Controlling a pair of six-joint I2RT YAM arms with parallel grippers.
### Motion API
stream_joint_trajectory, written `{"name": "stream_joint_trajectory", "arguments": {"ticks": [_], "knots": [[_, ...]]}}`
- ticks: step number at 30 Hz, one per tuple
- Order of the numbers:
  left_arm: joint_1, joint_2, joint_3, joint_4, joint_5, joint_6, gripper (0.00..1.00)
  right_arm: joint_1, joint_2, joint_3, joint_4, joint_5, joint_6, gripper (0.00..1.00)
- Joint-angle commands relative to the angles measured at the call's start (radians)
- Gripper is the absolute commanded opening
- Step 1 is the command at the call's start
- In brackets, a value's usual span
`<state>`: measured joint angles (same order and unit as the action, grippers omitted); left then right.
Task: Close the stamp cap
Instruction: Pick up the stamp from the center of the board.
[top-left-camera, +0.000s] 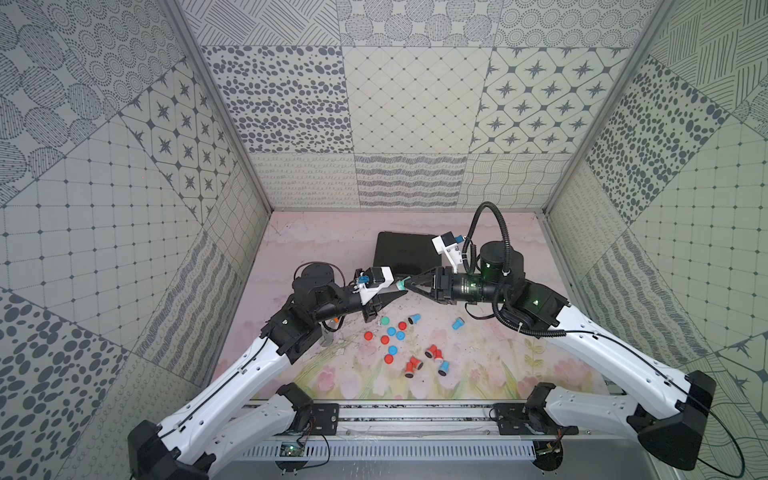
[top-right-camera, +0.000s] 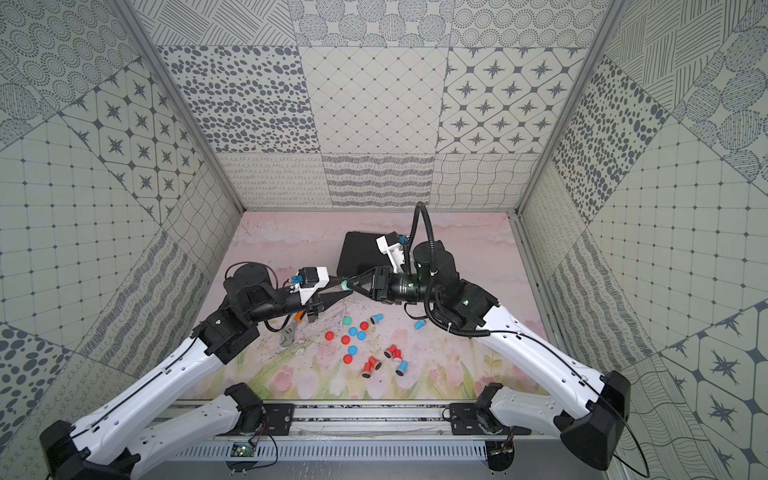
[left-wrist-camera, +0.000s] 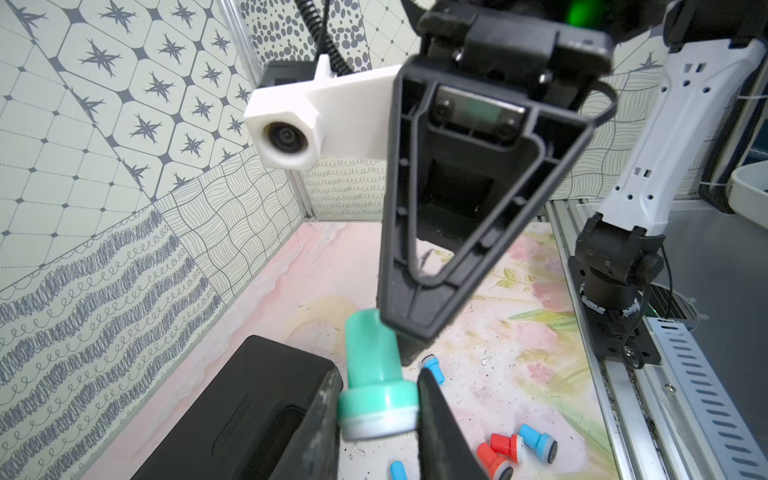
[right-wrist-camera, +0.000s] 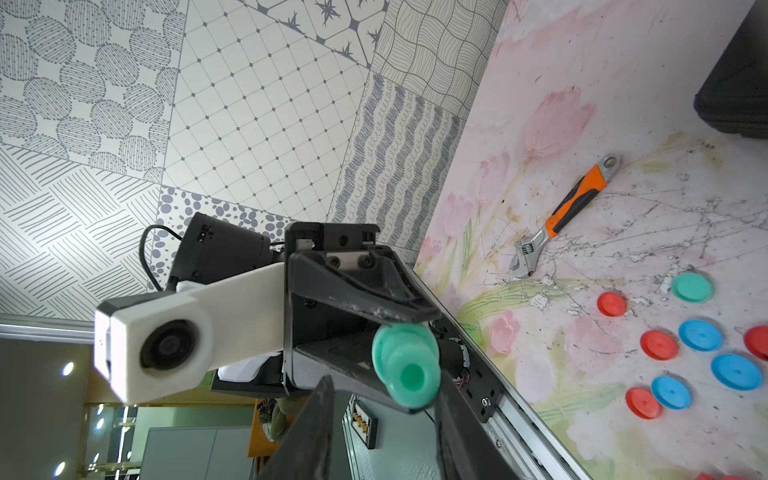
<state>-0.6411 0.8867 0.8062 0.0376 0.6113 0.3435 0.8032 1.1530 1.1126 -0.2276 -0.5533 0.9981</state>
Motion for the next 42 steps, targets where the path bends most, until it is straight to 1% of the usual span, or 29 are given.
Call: {"name": "stream_joint_trajectory", "arguments": {"ticks": [1, 10, 18, 21, 26, 29, 34, 37, 42], "knots": [[-0.006, -0.005, -0.001, 0.032, 0.105, 0.061, 0.00, -0.001, 0.015, 0.021, 0.044, -0.023, -0.001, 0.37], [-0.006, 0.001, -0.005, 0.043, 0.096, 0.060, 0.00, 0.002, 0.012, 0.008, 0.043, -0.032, 0.003, 0.22], [-0.006, 0.003, -0.004, 0.041, 0.089, 0.055, 0.01, 0.002, 0.011, 0.002, 0.038, -0.031, 0.002, 0.11], [-0.005, -0.006, -0.007, 0.036, 0.069, 0.050, 0.14, 0.002, 0.004, -0.002, 0.028, -0.012, -0.007, 0.09], [-0.006, -0.027, -0.028, 0.035, 0.025, 0.042, 0.45, 0.001, -0.006, 0.000, -0.001, 0.022, -0.022, 0.07], [-0.006, -0.048, -0.034, 0.026, 0.002, 0.023, 0.58, 0.001, -0.018, 0.001, -0.022, 0.056, -0.031, 0.07], [-0.006, -0.102, -0.048, -0.033, -0.061, -0.006, 0.67, 0.002, -0.031, 0.004, -0.059, 0.116, -0.049, 0.06], [-0.006, -0.137, -0.071, -0.051, -0.116, -0.037, 0.70, 0.002, -0.032, 0.013, -0.094, 0.165, -0.068, 0.05], [-0.005, -0.161, -0.073, -0.116, -0.273, -0.114, 0.75, 0.002, -0.014, 0.033, -0.175, 0.244, -0.114, 0.06]]}}
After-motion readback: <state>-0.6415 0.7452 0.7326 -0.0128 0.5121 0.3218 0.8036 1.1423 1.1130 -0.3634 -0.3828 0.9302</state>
